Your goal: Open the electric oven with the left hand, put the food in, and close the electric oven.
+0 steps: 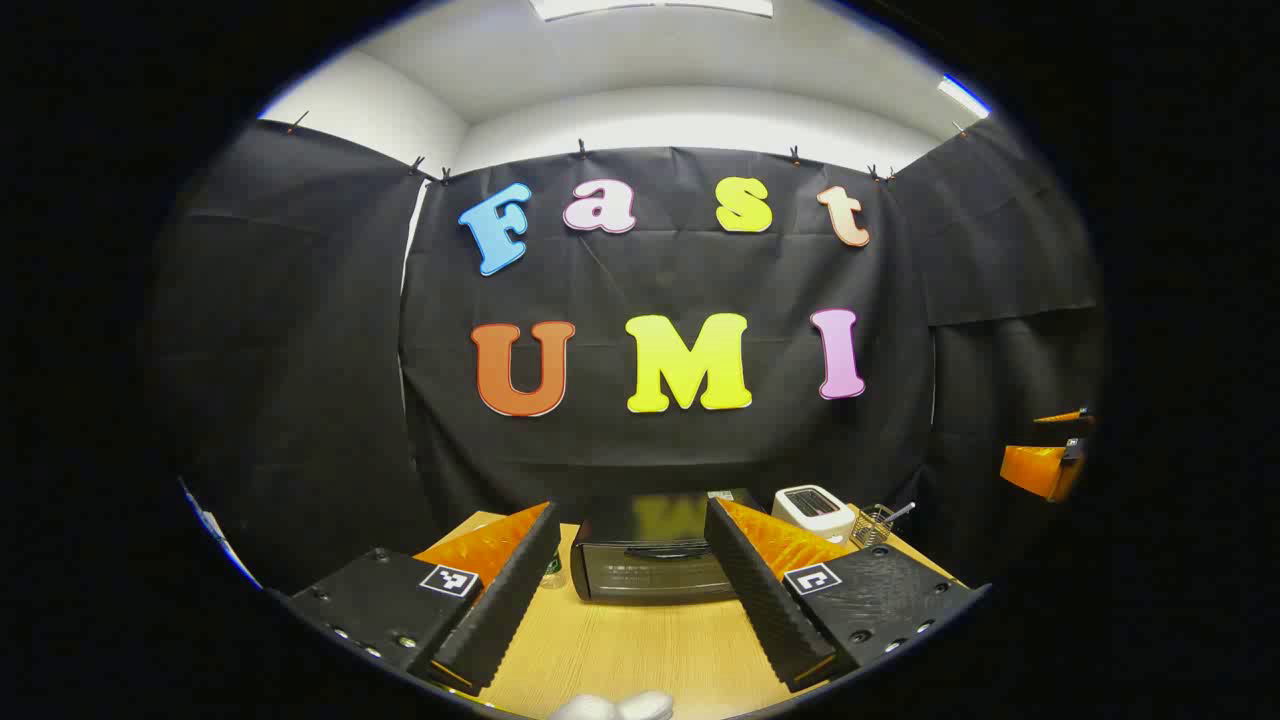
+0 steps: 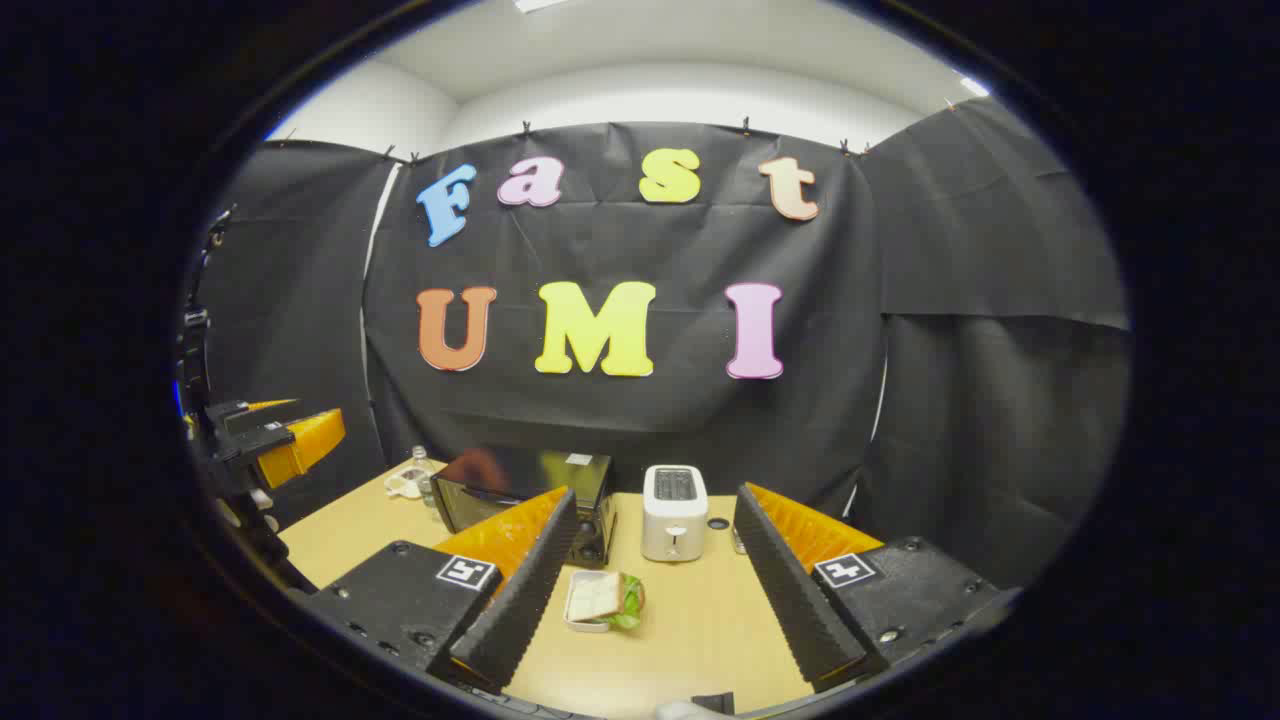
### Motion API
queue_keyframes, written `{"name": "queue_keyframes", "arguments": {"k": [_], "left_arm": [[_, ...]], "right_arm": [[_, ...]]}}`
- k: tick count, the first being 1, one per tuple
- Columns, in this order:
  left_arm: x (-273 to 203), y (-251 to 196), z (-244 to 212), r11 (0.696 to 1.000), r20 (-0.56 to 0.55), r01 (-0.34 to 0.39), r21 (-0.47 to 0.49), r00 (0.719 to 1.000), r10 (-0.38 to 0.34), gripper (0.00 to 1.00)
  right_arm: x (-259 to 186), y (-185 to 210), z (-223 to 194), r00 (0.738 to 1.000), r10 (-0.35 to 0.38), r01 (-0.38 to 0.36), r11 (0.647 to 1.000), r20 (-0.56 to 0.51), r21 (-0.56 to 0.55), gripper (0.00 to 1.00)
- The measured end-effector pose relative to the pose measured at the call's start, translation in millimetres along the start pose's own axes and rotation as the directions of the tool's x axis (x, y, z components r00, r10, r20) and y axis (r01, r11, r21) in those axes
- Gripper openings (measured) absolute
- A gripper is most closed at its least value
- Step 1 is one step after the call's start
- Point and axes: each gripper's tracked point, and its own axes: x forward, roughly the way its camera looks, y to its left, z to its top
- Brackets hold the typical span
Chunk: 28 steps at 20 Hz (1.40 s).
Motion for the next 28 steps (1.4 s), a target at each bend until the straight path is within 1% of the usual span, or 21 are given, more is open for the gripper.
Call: {"name": "queue_keyframes", "arguments": {"k": [3, 4, 5, 6, 7, 8, 12, 14, 15, 18, 20, 21, 23, 24, 25, 26, 27, 28], "left_arm": [[4, -5, 2, 1.000, 0.008, 0.010, 0.004, 1.000, -0.010, 0.95], [4, -5, 3, 1.000, 0.009, 0.011, 0.004, 1.000, -0.011, 0.95], [5, -6, 2, 1.000, 0.007, 0.011, 0.006, 1.000, -0.011, 0.95], [7, -7, 1, 1.000, 0.006, 0.012, 0.006, 1.000, -0.012, 0.95], [8, -8, 0, 1.000, 0.003, 0.010, 0.007, 1.000, -0.010, 0.95], [8, -8, -2, 1.000, 0.001, 0.010, 0.007, 1.000, -0.010, 0.95], [19, -9, -11, 1.000, 0.002, 0.001, 0.014, 1.000, -0.001, 0.95], [31, -9, -26, 1.000, -0.020, -0.015, 0.007, 1.000, 0.015, 0.95], [38, -13, -34, 1.000, -0.037, -0.010, -0.006, 0.999, 0.010, 0.95], [66, -27, -59, 0.999, -0.072, 0.010, -0.044, 0.997, -0.013, 0.95], [88, -35, -82, 0.998, -0.118, 0.008, -0.067, 0.993, -0.016, 0.95], [101, -40, -93, 0.998, -0.135, 0.012, -0.068, 0.991, -0.021, 0.95], [128, -45, -116, 0.999, -0.174, 0.010, -0.032, 0.985, -0.015, 0.95], [141, -48, -127, 1.000, -0.193, 0.014, -0.022, 0.981, -0.018, 0.95], [155, -52, -137, 0.999, -0.205, 0.021, -0.025, 0.978, -0.025, 0.95], [166, -54, -146, 1.000, -0.216, 0.021, -0.018, 0.976, -0.025, 0.95], [179, -56, -155, 0.999, -0.232, 0.030, -0.014, 0.972, -0.033, 0.95], [190, -58, -163, 0.999, -0.248, 0.032, -0.021, 0.968, -0.036, 0.95]], "right_arm": [[2, -1, 4, 1.000, 0.000, 0.000, 1.000, 0.007, 0.000, 1.00], [4, -2, 2, 1.000, -0.001, 0.001, 1.000, 0.004, -0.002, 0.91], [5, -2, 3, 1.000, 0.001, -0.001, 1.000, 0.001, -0.003, 0.91], [5, -2, 2, 1.000, 0.002, -0.002, 1.000, 0.000, -0.004, 1.00], [7, -3, 2, 1.000, 0.001, -0.001, 1.000, -0.002, -0.004, 0.91], [8, -3, 2, 1.000, 0.002, -0.002, 1.000, -0.004, -0.003, 1.00], [14, -8, 2, 1.000, -0.001, 0.001, 1.000, -0.006, -0.004, 1.00], [15, -10, 2, 1.000, -0.003, 0.003, 1.000, -0.010, 0.003, 1.00], [16, -12, 2, 1.000, -0.006, 0.006, 1.000, -0.016, 0.005, 1.00], [16, -18, 1, 0.999, -0.015, 0.015, 1.000, -0.030, 0.006, 1.00], [15, -23, 3, 0.999, -0.025, 0.025, 1.000, -0.030, 0.005, 1.00], [14, -25, 5, 0.999, -0.031, 0.031, 1.000, -0.029, -0.004, 1.00], [10, -30, 5, 0.998, -0.049, 0.049, 0.998, -0.030, -0.028, 1.00], [9, -32, 3, 0.998, -0.057, 0.056, 0.998, -0.033, -0.034, 0.91], [8, -33, 1, 0.997, -0.061, 0.059, 0.998, -0.041, -0.033, 1.00], [5, -34, -2, 0.997, -0.065, 0.063, 0.998, -0.045, -0.028, 1.00], [4, -36, -4, 0.996, -0.070, 0.069, 0.997, -0.054, -0.023, 0.91], [3, -38, -9, 0.995, -0.076, 0.075, 0.997, -0.064, -0.018, 0.91]]}}
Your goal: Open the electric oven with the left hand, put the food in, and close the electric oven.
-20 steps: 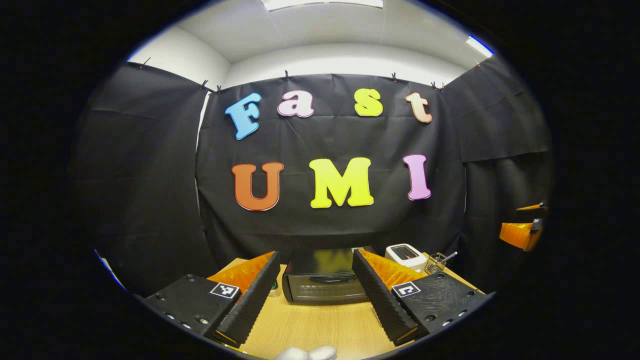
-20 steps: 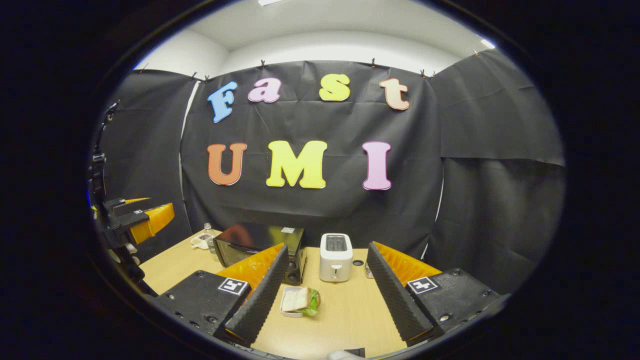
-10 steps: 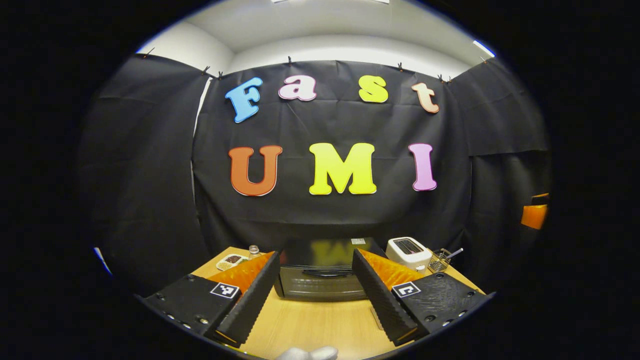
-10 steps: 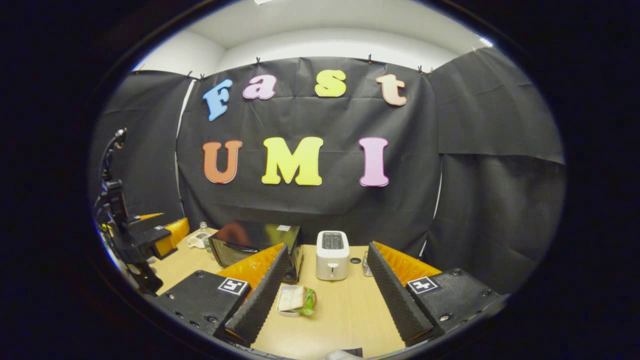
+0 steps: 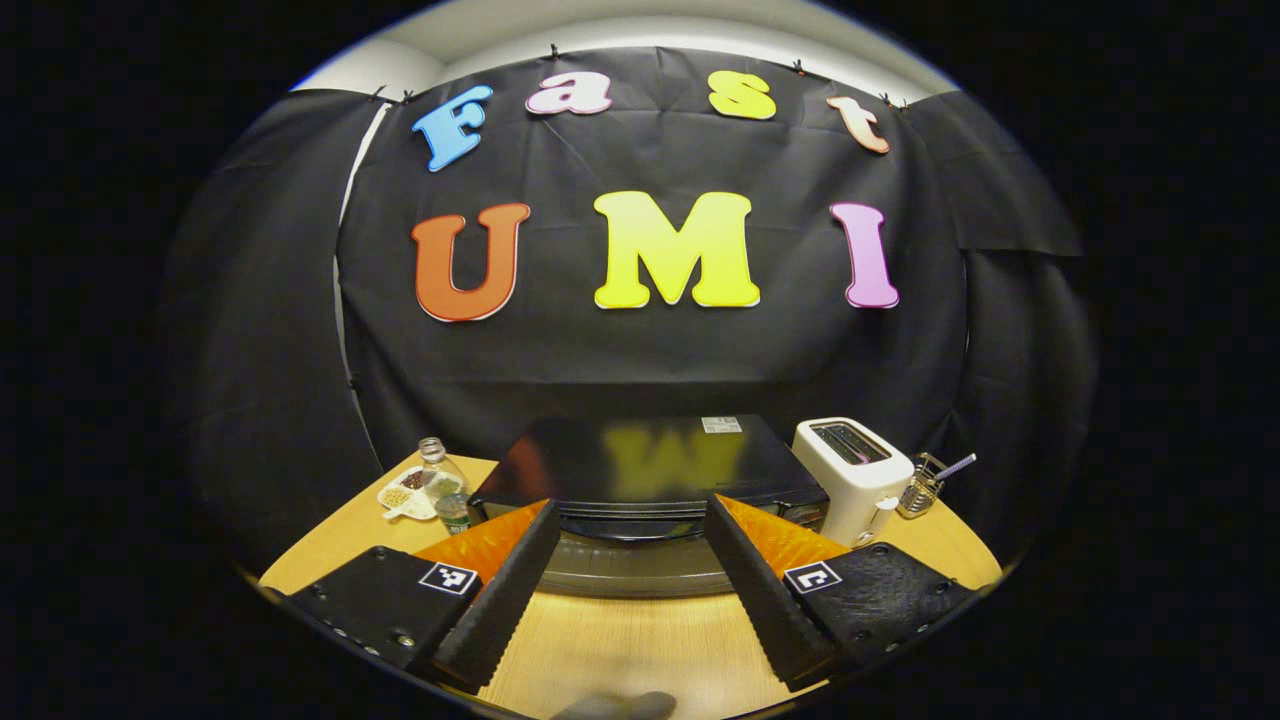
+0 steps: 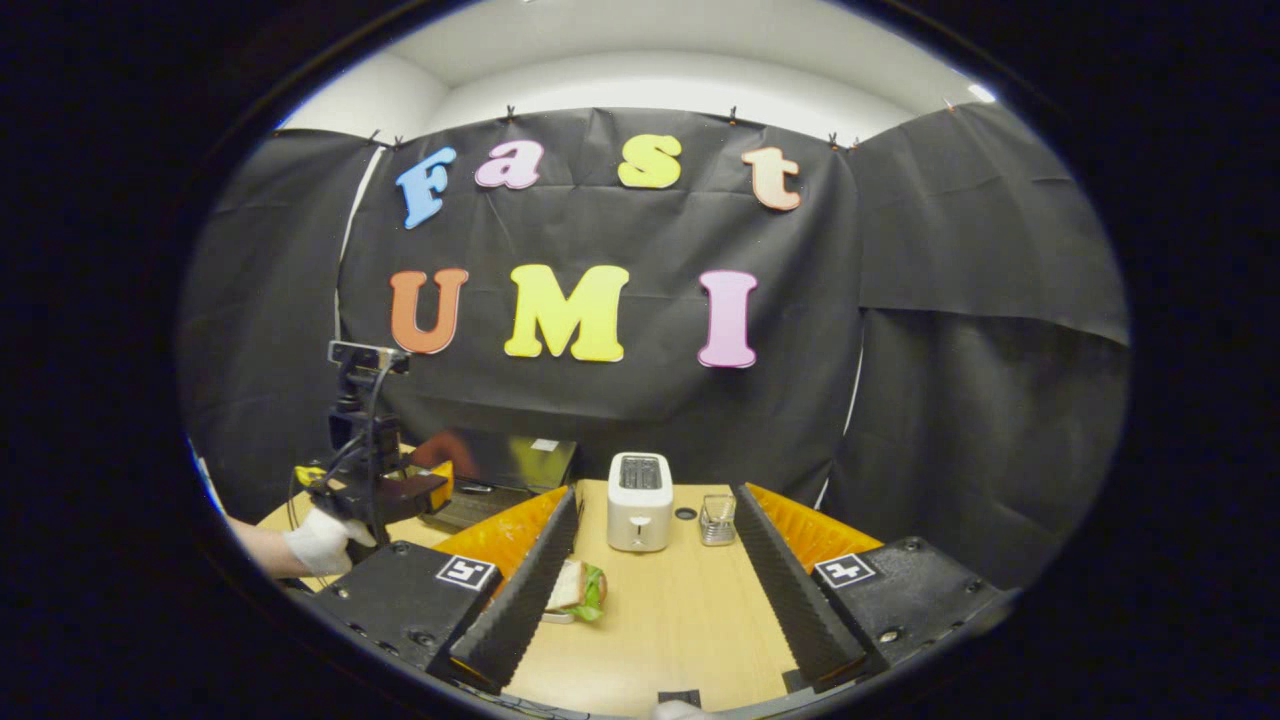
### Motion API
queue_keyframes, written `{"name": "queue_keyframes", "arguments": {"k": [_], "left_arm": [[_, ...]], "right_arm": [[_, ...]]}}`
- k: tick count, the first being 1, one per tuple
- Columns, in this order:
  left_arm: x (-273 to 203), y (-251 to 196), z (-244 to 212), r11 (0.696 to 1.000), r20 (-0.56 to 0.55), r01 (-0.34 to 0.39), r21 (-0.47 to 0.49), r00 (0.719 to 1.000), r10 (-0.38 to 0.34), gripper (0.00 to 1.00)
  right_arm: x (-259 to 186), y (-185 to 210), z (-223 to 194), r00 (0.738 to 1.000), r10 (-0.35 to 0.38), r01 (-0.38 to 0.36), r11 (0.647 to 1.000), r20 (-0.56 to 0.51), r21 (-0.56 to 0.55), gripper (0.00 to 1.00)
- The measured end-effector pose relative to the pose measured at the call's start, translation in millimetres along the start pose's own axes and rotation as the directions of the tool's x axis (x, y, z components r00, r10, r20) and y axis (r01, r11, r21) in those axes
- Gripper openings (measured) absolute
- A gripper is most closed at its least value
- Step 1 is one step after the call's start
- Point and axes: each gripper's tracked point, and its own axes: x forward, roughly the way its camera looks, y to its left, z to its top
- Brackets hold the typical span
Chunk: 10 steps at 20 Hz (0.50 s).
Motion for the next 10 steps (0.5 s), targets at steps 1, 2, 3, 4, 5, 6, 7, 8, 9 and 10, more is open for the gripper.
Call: {"name": "queue_keyframes", "arguments": {"k": [1, 2, 3, 4, 5, 6, 7, 8, 9, 10], "left_arm": [[12, -2, -3, 1.000, -0.009, 0.005, 0.002, 1.000, -0.005, 0.96], [25, -5, -9, 1.000, -0.014, 0.011, 0.013, 1.000, -0.011, 0.96], [36, -5, -17, 1.000, -0.037, 0.006, 0.022, 0.999, -0.006, 0.95], [48, -5, -23, 1.000, -0.056, 0.011, 0.023, 0.998, -0.010, 0.96], [57, -6, -31, 1.000, -0.080, 0.003, 0.019, 0.997, -0.002, 0.96], [61, -1, -40, 1.000, -0.104, -0.019, 0.020, 0.994, 0.021, 0.96], [65, 0, -38, 0.999, -0.097, -0.024, 0.025, 0.995, 0.026, 0.98], [68, -4, -34, 0.999, -0.074, -0.026, 0.024, 0.997, 0.028, 0.98], [67, -4, -36, 0.999, -0.077, -0.027, 0.045, 0.997, 0.030, 0.94], [63, -5, -40, 0.998, -0.080, -0.034, 0.057, 0.996, 0.039, 0.81]], "right_arm": [[0, -3, -3, 1.000, -0.008, 0.008, 1.000, -0.010, 0.008, 0.91], [-1, -6, -7, 1.000, -0.016, 0.016, 1.000, -0.019, 0.018, 1.00], [-1, -9, -9, 0.999, -0.026, 0.027, 0.999, -0.028, 0.026, 0.91], [1, -13, -13, 0.999, -0.038, 0.039, 0.999, -0.039, 0.033, 1.00], [0, -16, -16, 0.998, -0.046, 0.048, 0.998, -0.048, 0.040, 1.00], [-1, -19, -18, 0.997, -0.054, 0.057, 0.997, -0.054, 0.047, 1.00], [-2, -21, -21, 0.997, -0.057, 0.060, 0.997, -0.061, 0.048, 1.00], [-3, -22, -25, 0.996, -0.063, 0.065, 0.997, -0.066, 0.036, 1.00], [-3, -26, -26, 0.995, -0.077, 0.078, 0.997, -0.070, 0.018, 1.00], [-4, -29, -28, 0.994, -0.085, 0.086, 0.996, -0.071, 0.006, 1.00]]}}
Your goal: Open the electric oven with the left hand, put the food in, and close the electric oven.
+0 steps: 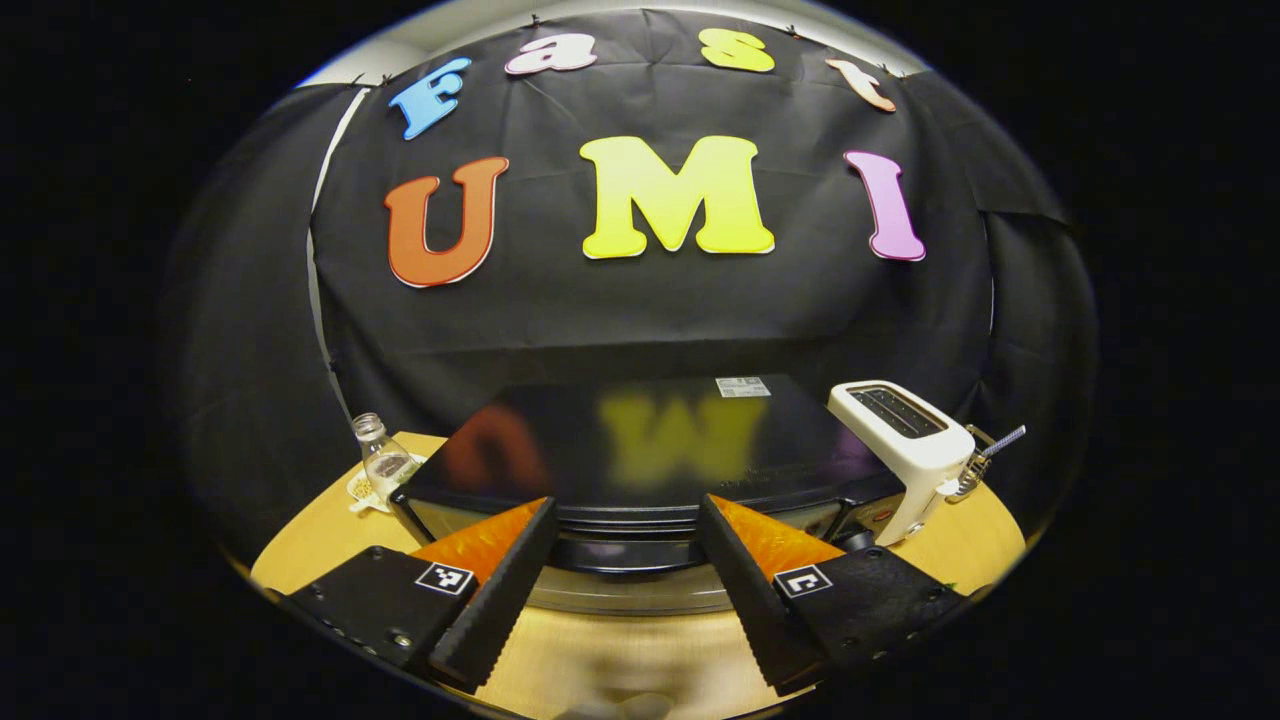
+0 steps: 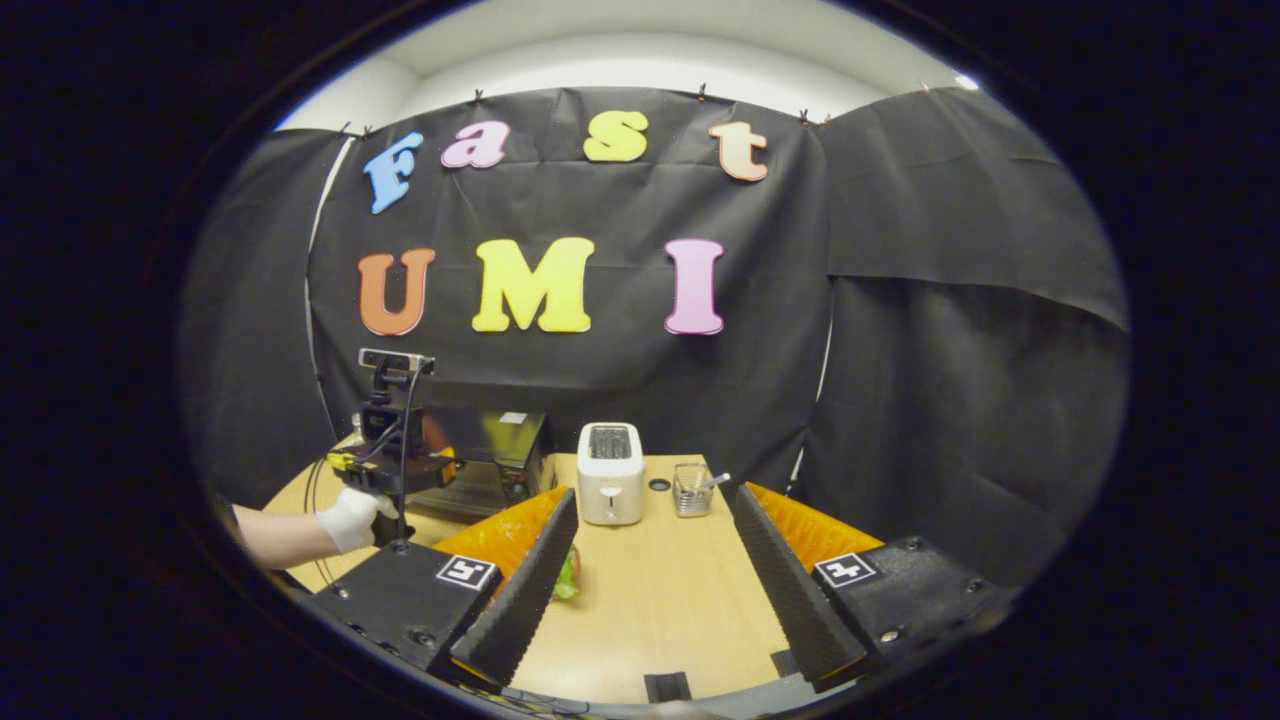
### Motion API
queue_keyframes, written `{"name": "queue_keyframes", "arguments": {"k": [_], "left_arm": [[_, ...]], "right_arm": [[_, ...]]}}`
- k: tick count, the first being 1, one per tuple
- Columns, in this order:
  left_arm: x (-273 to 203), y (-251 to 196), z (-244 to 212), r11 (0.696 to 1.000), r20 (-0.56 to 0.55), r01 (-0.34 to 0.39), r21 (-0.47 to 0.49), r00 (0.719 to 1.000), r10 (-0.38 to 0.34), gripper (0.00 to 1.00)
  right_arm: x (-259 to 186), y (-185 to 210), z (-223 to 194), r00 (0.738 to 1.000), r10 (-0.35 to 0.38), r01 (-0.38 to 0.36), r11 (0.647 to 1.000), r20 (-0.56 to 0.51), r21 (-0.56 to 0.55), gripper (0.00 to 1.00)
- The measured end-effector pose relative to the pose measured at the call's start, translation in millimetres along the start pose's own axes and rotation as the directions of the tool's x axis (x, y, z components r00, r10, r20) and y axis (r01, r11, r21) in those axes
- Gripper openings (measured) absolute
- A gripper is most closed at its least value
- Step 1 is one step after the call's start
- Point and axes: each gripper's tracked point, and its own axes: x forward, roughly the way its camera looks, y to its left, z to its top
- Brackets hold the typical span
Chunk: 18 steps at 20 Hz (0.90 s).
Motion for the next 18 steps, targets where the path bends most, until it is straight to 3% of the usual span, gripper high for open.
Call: {"name": "queue_keyframes", "arguments": {"k": [2, 3, 5, 6, 7, 8, 10, 11, 17, 18], "left_arm": [[1, 0, 0, 1.000, 0.005, 0.003, -0.009, 1.000, -0.003, 0.95], [0, 0, 2, 1.000, 0.012, 0.006, -0.013, 1.000, -0.006, 0.96], [-5, 2, -2, 1.000, 0.015, 0.007, -0.012, 1.000, -0.007, 0.96], [-9, 1, -4, 1.000, 0.016, 0.007, -0.009, 1.000, -0.007, 0.96], [-14, 1, -5, 1.000, 0.026, 0.008, -0.003, 1.000, -0.008, 0.96], [-18, 2, -9, 1.000, 0.029, 0.010, -0.002, 1.000, -0.010, 0.96], [-29, 1, -16, 1.000, 0.030, 0.015, -0.002, 0.999, -0.015, 0.96], [-34, 1, -20, 1.000, 0.028, 0.017, -0.004, 0.999, -0.016, 0.96], [-59, 0, -44, 0.999, 0.001, 0.037, -0.003, 0.999, -0.037, 0.96], [-64, 0, -48, 0.999, -0.003, 0.041, -0.003, 0.999, -0.041, 0.96]], "right_arm": [[1, 1, -4, 1.000, 0.004, -0.004, 1.000, -0.009, -0.003, 1.00], [1, 4, -6, 1.000, 0.015, -0.015, 1.000, -0.017, 0.005, 1.00], [2, 8, -9, 0.999, 0.028, -0.028, 0.999, -0.022, 0.016, 1.00], [2, 10, -11, 0.999, 0.034, -0.034, 0.999, -0.025, 0.016, 0.91], [2, 14, -10, 0.999, 0.042, -0.041, 0.999, -0.023, 0.016, 1.00], [1, 17, -10, 0.998, 0.051, -0.051, 0.999, -0.021, 0.013, 0.91], [1, 20, -12, 0.998, 0.062, -0.062, 0.998, -0.022, 0.012, 0.91], [1, 22, -12, 0.997, 0.067, -0.067, 0.998, -0.026, 0.014, 1.00], [2, 33, -27, 0.993, 0.101, -0.099, 0.995, -0.064, 0.027, 1.00], [3, 36, -30, 0.991, 0.110, -0.109, 0.994, -0.069, 0.025, 0.91]]}}
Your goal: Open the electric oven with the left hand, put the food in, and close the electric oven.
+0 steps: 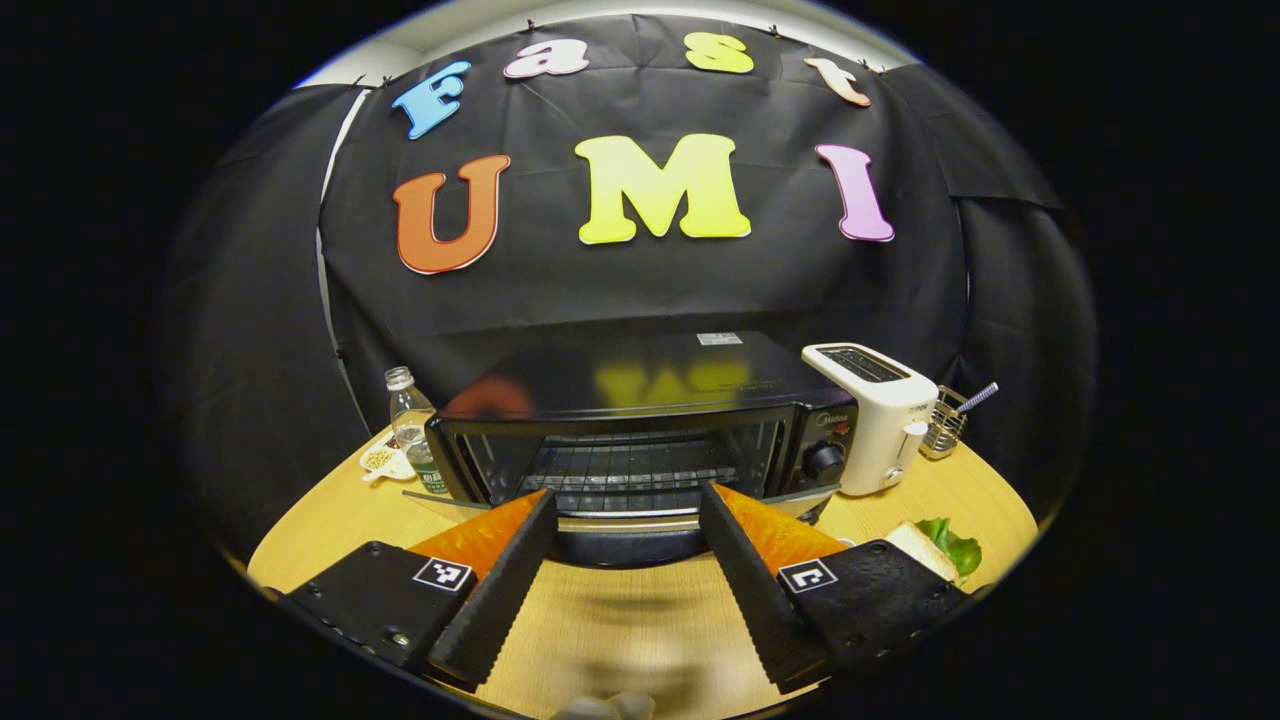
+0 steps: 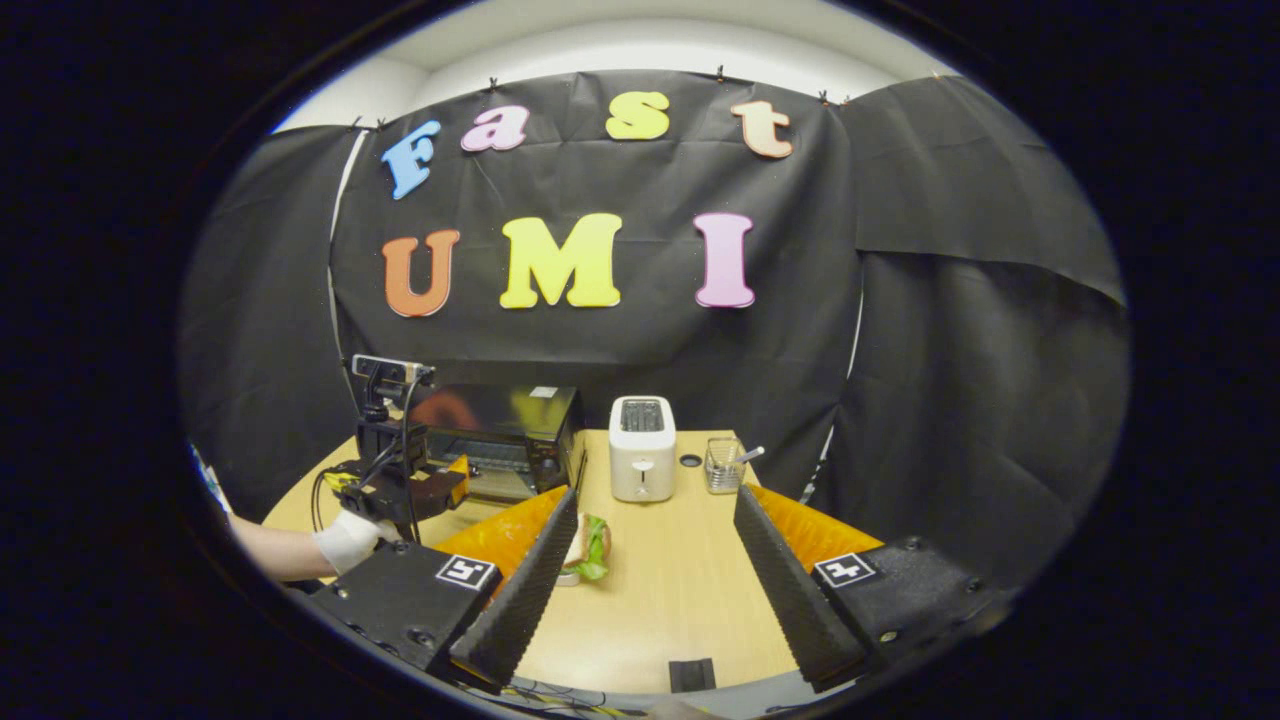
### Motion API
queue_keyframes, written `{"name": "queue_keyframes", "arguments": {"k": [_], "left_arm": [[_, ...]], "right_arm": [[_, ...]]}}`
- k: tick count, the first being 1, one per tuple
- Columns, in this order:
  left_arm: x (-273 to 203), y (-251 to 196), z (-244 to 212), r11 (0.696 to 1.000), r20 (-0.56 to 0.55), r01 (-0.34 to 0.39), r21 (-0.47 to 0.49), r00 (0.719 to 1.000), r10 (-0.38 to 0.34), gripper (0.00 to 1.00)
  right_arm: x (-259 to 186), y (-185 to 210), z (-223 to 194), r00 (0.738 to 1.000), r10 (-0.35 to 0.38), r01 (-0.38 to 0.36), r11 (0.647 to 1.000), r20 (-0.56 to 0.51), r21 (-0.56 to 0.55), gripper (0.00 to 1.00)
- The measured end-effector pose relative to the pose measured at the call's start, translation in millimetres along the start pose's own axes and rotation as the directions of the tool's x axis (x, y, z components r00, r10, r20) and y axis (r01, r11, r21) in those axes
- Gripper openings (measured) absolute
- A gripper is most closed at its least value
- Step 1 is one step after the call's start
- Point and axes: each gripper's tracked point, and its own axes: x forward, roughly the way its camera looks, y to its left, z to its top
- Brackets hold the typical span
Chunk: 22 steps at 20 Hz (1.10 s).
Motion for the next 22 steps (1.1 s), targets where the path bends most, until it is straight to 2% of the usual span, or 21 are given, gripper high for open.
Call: {"name": "queue_keyframes", "arguments": {"k": [1, 4, 5, 6, 12, 13, 14, 18, 19, 20, 22], "left_arm": [[-4, 0, -6, 1.000, -0.007, 0.002, -0.005, 1.000, -0.002, 0.95], [-16, -2, -23, 1.000, -0.030, 0.005, -0.010, 1.000, -0.005, 0.96], [-19, -3, -31, 1.000, -0.041, 0.007, -0.012, 0.999, -0.008, 0.96], [-22, -4, -37, 1.000, -0.048, 0.011, -0.013, 0.999, -0.011, 0.96], [-35, -7, -65, 1.000, -0.101, 0.022, -0.023, 0.995, -0.024, 0.96], [-35, -7, -68, 0.999, -0.106, 0.026, -0.024, 0.994, -0.028, 0.96], [-36, -7, -73, 0.999, -0.115, 0.029, -0.027, 0.993, -0.032, 0.96], [-41, -11, -103, 0.998, -0.194, 0.043, -0.045, 0.980, -0.051, 0.96], [-41, -12, -112, 0.998, -0.218, 0.043, -0.048, 0.975, -0.053, 0.84], [-40, -13, -120, 0.997, -0.237, 0.043, -0.057, 0.970, -0.056, 0.96], [-35, -15, -138, 0.996, -0.295, 0.038, -0.084, 0.953, -0.061, 0.94]], "right_arm": [[0, 2, 0, 1.000, 0.006, -0.006, 1.000, -0.004, -0.004, 1.00], [-1, 4, -3, 1.000, 0.011, -0.011, 1.000, -0.008, -0.014, 1.00], [-1, 3, -4, 1.000, 0.010, -0.010, 1.000, -0.012, -0.013, 0.91], [-1, 1, -6, 1.000, 0.006, -0.007, 1.000, -0.017, -0.012, 1.00], [4, 2, -19, 0.998, 0.021, -0.020, 1.000, -0.064, 0.007, 1.00], [6, 3, -19, 0.998, 0.021, -0.020, 1.000, -0.067, 0.007, 0.91], [6, 4, -21, 0.997, 0.023, -0.022, 1.000, -0.069, 0.007, 1.00], [10, 6, -29, 0.996, 0.031, -0.031, 1.000, -0.089, 0.000, 1.00], [11, 7, -30, 0.995, 0.031, -0.031, 1.000, -0.093, -0.003, 1.00], [12, 6, -32, 0.994, 0.031, -0.032, 0.999, -0.100, -0.005, 1.00], [14, 7, -36, 0.993, 0.036, -0.037, 0.999, -0.109, -0.005, 1.00]]}}
